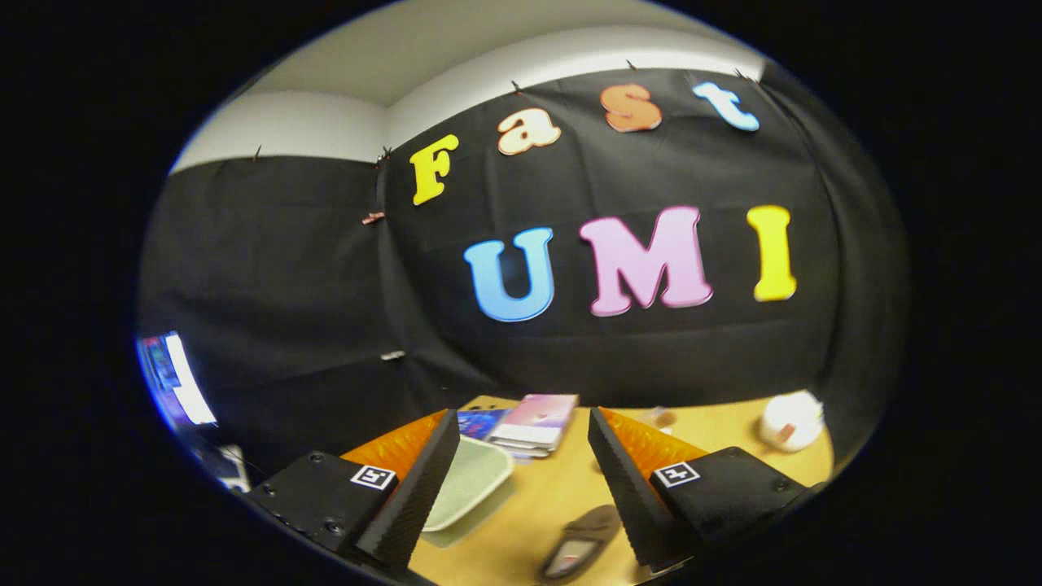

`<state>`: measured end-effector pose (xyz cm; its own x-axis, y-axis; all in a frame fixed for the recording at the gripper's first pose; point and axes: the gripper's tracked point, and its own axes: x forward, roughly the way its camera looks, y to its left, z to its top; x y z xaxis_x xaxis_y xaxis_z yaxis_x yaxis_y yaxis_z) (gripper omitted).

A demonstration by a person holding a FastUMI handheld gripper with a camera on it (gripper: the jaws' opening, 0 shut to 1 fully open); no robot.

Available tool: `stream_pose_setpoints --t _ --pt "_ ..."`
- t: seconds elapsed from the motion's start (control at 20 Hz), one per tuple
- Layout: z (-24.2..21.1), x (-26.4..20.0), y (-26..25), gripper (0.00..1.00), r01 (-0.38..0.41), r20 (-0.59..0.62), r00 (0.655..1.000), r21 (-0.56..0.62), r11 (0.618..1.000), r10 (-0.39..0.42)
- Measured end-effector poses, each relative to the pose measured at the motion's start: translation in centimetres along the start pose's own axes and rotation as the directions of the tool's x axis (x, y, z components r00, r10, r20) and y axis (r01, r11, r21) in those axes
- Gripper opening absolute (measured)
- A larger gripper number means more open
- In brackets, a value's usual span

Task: Open the storage box then place both shoes into the box .Put the left shoe in first, then the right shoe, with the right side of both shoes facing outward in a uniform manner.

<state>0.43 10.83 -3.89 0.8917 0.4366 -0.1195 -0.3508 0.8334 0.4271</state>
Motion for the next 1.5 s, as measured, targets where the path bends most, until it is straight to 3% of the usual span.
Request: stream_pose_setpoints --t 0.15,0.3,0.45,0.8,0.9,1.05,1.35,1.5 --pt "-3.5 2.0 -0.2 0.98 -0.061 -0.088 0.992 0.280 0.958 0.089" --pt "-7.5 3.4 -0.6 0.98 -0.066 -0.148 0.975 0.528 0.847 0.168" --pt "-13.0 5.3 -0.6 0.98 -0.051 -0.221 0.944 0.640 0.767 0.247" --pt "-22.2 8.4 1.9 0.97 0.016 -0.323 0.855 0.799 0.601 0.406" --pt "-23.6 8.8 1.9 0.97 0.039 -0.327 0.848 0.824 0.565 0.417" --pt "-25.9 9.8 2.6 0.97 0.064 -0.345 0.831 0.839 0.541 0.436" --pt "-27.5 11.7 5.0 0.95 0.058 -0.277 0.822 0.909 0.412 0.497" --pt "-27.8 12.2 5.7 0.73 0.060 -0.237 0.818 0.941 0.333 0.524"
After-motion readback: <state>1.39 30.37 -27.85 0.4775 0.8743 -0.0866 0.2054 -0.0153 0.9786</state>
